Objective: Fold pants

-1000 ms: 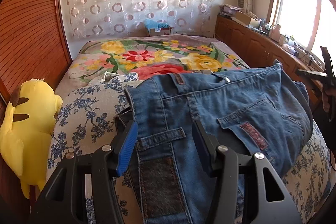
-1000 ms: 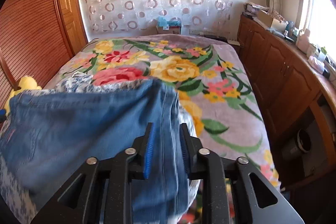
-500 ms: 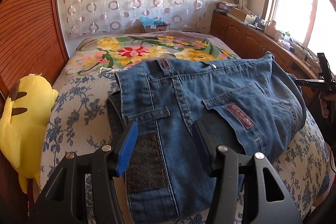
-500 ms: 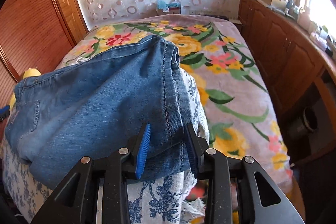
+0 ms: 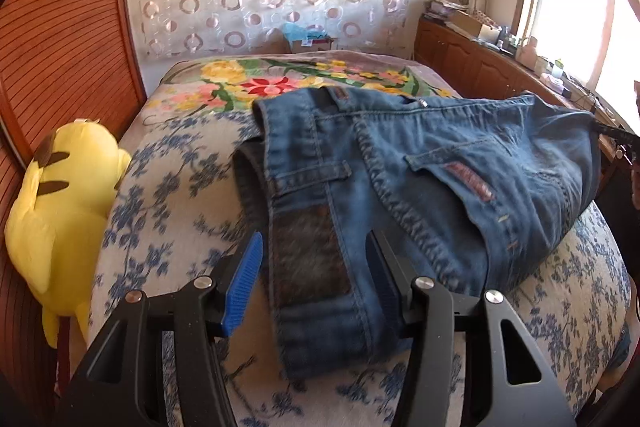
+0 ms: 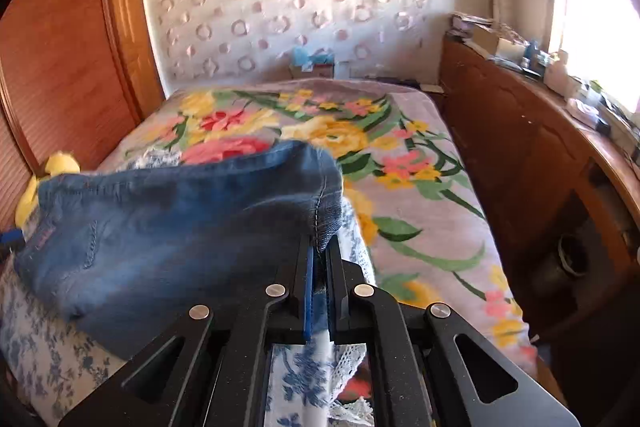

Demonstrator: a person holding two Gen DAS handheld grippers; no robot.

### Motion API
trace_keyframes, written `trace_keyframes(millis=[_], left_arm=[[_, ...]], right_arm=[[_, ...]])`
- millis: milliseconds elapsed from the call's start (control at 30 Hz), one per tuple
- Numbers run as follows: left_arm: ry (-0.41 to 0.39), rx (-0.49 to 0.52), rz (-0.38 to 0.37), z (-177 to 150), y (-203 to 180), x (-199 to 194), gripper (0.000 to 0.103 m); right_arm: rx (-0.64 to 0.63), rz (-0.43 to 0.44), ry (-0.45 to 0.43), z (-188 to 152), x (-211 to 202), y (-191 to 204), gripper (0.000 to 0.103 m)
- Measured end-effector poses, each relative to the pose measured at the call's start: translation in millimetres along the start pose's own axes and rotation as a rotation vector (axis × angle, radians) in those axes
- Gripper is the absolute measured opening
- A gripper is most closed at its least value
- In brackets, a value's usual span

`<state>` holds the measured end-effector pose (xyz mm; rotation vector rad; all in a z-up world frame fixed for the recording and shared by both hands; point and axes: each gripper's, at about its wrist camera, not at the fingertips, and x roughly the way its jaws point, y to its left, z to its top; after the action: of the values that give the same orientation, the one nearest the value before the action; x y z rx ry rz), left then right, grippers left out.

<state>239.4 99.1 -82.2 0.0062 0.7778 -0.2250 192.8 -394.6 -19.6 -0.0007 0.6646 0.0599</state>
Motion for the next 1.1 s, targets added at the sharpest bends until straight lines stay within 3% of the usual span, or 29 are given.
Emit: trace_keyframes(millis=[200,533,833,1067,1100], left_arm=[[0.014,-0.033,-0.01,-17.2,10.4,-7.8,0.055],[0.02,-0.06,-0.077,-32.2,13.9,-18.6,0.045],[0.043,-0.078,-0.124,-42.2,11.2,-14.4,0.041],[0.055,-0.063,-0.117,-42.7,7.4,-11.9,0.041],[0.057,-0.062,-0.115,-42.8,7.0,-11.4,0.041]], right_arm=[[0.037,-0.025,0.077,-28.6,14.8,-8.4,0.005],[0.021,0.023,0.014,-38.3,-8.6,28.8,0.027],[-0.067,0.195,0.031,-83.2,-16.8,77.1,0.037],[-0.178,0.23,0.089,-98.3,4.7,113.5,0.038],[-0.192,0.226,0.09,-97.1,5.1,118.0,0.043]])
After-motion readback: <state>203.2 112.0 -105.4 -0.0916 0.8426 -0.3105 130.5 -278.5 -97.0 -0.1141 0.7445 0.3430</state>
